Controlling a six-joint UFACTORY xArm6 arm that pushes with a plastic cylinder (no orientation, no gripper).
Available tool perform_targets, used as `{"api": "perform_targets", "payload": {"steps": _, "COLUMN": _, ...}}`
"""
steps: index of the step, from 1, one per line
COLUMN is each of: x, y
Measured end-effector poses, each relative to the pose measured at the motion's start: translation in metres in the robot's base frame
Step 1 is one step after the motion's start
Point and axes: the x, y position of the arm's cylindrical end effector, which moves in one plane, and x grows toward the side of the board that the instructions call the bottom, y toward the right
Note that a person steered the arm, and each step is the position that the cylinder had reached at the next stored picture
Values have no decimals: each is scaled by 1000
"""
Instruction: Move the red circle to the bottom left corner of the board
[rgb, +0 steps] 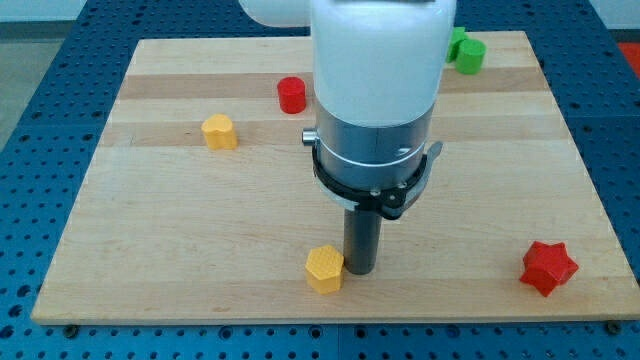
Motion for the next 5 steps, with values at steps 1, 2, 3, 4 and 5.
{"api": "perform_targets", "payload": {"steps": 1, "x": 0, "y": 0}}
{"api": "perform_targets", "payload": {"steps": 2, "x": -11, "y": -4}}
{"api": "perform_targets", "payload": {"steps": 3, "x": -87, "y": -17}}
{"api": "perform_targets", "payload": {"steps": 4, "x": -164, "y": -49}}
{"api": "perform_targets", "payload": {"steps": 5, "x": -181, "y": -53}}
